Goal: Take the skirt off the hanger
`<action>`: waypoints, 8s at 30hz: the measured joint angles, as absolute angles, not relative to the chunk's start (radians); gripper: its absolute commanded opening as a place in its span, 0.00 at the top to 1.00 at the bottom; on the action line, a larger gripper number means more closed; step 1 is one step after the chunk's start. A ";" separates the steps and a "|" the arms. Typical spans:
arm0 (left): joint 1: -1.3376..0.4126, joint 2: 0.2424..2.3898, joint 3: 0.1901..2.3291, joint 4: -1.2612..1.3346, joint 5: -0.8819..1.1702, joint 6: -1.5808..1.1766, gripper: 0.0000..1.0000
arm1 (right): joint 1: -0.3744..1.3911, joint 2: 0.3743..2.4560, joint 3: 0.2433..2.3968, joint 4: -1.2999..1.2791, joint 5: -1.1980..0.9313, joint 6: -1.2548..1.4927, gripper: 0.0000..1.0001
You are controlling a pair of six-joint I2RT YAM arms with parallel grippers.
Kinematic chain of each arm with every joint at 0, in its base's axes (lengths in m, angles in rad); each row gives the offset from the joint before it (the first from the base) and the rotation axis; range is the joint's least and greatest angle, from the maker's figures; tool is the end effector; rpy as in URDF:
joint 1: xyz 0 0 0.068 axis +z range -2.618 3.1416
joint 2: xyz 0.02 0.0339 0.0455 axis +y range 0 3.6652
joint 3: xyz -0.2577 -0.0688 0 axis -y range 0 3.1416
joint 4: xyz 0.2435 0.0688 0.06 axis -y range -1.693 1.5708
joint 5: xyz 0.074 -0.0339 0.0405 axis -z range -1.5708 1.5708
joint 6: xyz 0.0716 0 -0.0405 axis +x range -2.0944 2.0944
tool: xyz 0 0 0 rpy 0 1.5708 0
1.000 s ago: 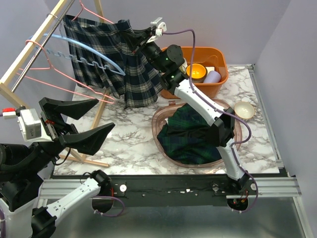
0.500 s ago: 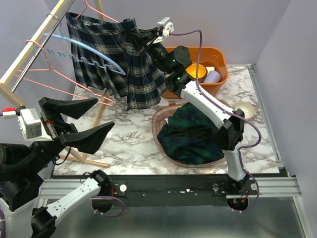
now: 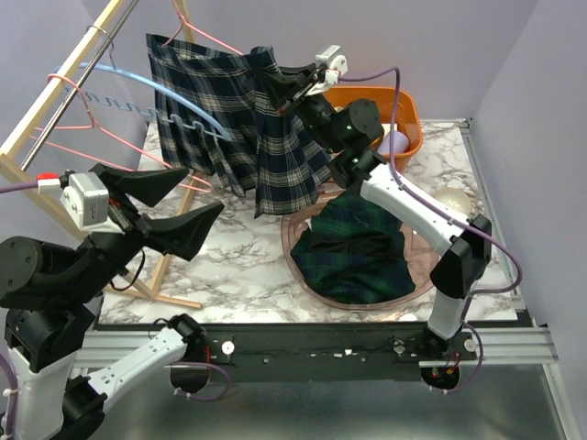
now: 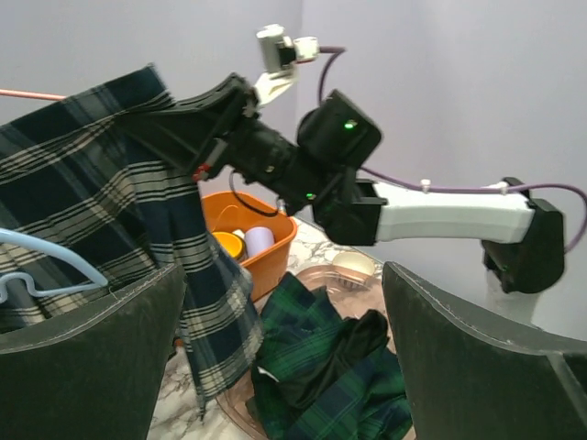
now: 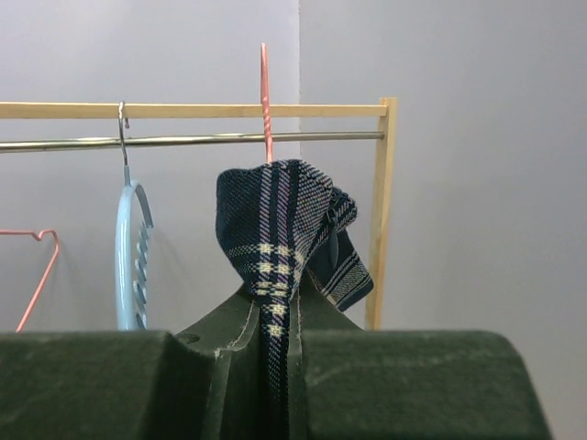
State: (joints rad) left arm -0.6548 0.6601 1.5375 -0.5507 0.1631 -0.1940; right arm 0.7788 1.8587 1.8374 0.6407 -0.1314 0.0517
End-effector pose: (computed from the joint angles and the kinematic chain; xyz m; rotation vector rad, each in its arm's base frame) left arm 0.0428 -0.0475 0.5436 0.4359 1.2171 -0.8333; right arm 0.3179 0.3269 0.4996 -0.4656 0.8718 0.8268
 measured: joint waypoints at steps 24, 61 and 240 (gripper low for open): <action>-0.655 0.971 1.755 -0.328 -0.071 -0.227 0.16 | 0.778 1.221 1.332 0.595 -0.069 -0.150 0.99; -0.654 1.221 1.815 -0.093 -0.055 -0.240 0.39 | 0.777 1.010 1.186 0.519 -0.337 -0.110 0.99; -0.649 0.825 1.824 -0.248 0.125 -0.389 1.00 | 0.778 0.942 1.575 -0.046 0.375 -0.381 0.99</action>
State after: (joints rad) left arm -0.6491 0.8246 1.8244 -0.2478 0.1253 -0.3889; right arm 0.7776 0.9424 1.5749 -0.0460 0.3748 -0.3813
